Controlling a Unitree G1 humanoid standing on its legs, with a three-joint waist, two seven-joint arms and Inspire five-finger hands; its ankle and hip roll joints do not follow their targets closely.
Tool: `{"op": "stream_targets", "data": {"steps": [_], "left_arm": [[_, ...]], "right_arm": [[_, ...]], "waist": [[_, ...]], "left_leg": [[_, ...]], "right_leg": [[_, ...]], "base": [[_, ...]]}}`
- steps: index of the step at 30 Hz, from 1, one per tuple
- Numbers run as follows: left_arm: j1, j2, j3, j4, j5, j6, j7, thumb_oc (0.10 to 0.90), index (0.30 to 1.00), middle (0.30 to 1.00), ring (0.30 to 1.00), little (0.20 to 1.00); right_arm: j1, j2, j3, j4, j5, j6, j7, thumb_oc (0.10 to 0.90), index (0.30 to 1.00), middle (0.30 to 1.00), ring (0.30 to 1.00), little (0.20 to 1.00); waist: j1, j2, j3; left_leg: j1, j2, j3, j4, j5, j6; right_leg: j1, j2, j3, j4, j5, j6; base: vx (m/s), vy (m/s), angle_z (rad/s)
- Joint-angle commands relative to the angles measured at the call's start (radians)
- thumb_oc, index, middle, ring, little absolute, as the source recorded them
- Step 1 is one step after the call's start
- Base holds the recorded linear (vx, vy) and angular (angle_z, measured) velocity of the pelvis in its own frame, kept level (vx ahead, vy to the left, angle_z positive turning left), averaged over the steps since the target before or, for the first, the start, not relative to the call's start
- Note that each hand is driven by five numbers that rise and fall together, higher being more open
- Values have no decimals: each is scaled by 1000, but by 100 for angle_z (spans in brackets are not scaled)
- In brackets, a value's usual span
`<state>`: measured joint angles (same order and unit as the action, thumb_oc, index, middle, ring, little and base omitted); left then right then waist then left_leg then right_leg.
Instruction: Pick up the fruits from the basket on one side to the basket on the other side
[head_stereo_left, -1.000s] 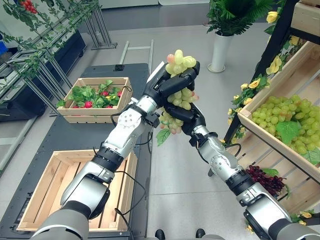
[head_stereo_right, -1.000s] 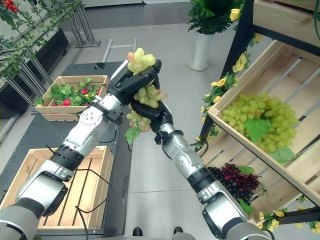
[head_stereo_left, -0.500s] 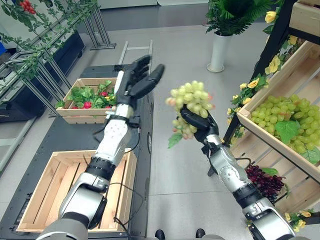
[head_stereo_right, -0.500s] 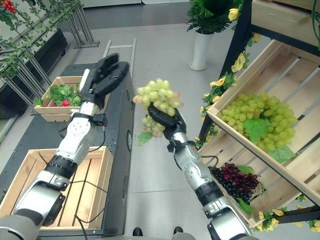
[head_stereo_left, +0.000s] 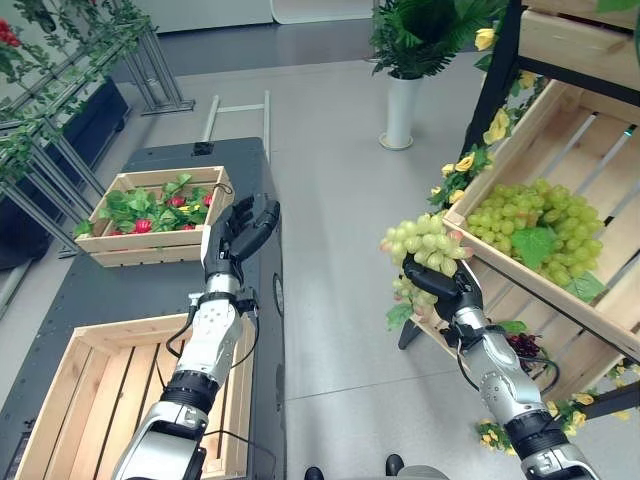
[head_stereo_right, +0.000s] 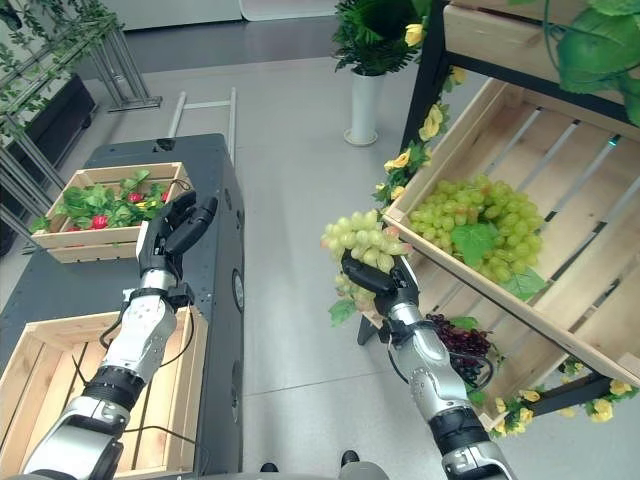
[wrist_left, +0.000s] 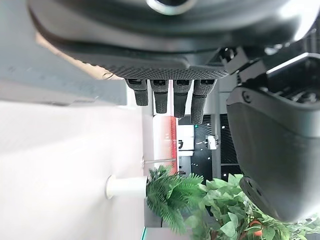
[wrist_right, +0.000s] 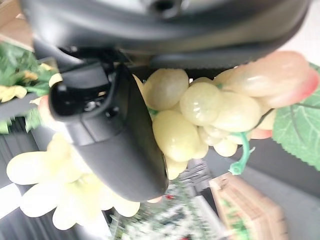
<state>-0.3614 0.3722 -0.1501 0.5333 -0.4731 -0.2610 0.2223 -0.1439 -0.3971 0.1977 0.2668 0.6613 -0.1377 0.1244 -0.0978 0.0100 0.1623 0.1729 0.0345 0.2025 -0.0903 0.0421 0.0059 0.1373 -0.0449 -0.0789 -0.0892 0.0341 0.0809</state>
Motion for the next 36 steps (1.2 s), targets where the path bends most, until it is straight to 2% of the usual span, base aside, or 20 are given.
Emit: {"op": "stream_targets", "data": {"steps": [1, 5, 11, 13, 19, 26, 28, 34, 36], "left_arm": [[-26, -15, 2, 6, 41, -116, -36, 800, 900, 900, 900, 900], [65, -55, -9, -4, 13, -124, -106, 800, 900, 900, 900, 900], [132, -118, -21, 50, -12, -161, -102, 800, 900, 900, 900, 900], [144, -129, -26, 84, -14, -177, -111, 800, 900, 900, 900, 900], [202, -166, -41, 111, -49, -151, -187, 800, 900, 900, 900, 900], [211, -140, -61, 131, -31, -116, -195, 800, 900, 900, 900, 900], [212, -125, -70, 115, -30, -104, -223, 800, 900, 900, 900, 900], [221, -87, -99, 95, -34, -88, -252, 800, 900, 900, 900, 900], [222, -84, -108, 100, -47, -71, -258, 800, 900, 900, 900, 900]], "right_arm": [[-43, -40, -75, -186, -109, -115, 146, 400, 300, 300, 300, 300], [33, -91, -107, -271, -113, -69, 178, 400, 300, 300, 300, 300], [111, -103, -178, -371, -63, -42, 227, 400, 300, 300, 300, 300], [129, -110, -212, -411, -43, -44, 222, 400, 300, 300, 300, 300], [185, -127, -318, -489, -7, -78, 200, 400, 300, 300, 300, 300], [150, -232, -430, -494, 65, -127, 170, 400, 300, 300, 300, 300], [122, -272, -465, -484, 115, -118, 150, 400, 300, 300, 300, 300], [63, -346, -550, -395, 220, -121, 112, 400, 300, 300, 300, 300], [29, -364, -573, -357, 197, -139, 78, 400, 300, 300, 300, 300]], "waist": [[-24, -18, -88], [-36, -31, -78], [-69, -46, -61], [-83, -53, -58], [-114, -69, -57], [-121, -90, -44], [-118, -95, -44], [-117, -96, -57], [-116, -95, -65]], "left_leg": [[14, -24, -3, 3, -118, -4], [20, -22, 15, 3, -121, 2], [29, -20, 58, 3, -129, 11], [29, -20, 70, 3, -131, 13], [23, -23, 101, 3, -131, 16], [8, -24, 122, 3, -134, 18], [5, -21, 125, 3, -136, 16], [4, -20, 120, 3, -146, 16], [5, -21, 117, 3, -150, 15]], "right_leg": [[9, 34, -3, 2, -52, -21], [3, 39, 21, 7, -47, -18], [-13, 44, 61, 17, -32, -8], [-20, 47, 78, 16, -24, -6], [-45, 54, 130, 15, 0, 1], [-68, 64, 165, 8, 20, 11], [-70, 65, 167, 5, 22, 13], [-69, 70, 172, 3, 22, 14], [-67, 70, 172, 3, 21, 14]], "base": [[-12, 17, -18], [-11, 26, -10], [-11, 35, -23], [-13, 23, -27], [2, 19, -24], [-22, 9, -9], [0, 0, 0], [11, 23, 1], [12, 20, 0]]}}
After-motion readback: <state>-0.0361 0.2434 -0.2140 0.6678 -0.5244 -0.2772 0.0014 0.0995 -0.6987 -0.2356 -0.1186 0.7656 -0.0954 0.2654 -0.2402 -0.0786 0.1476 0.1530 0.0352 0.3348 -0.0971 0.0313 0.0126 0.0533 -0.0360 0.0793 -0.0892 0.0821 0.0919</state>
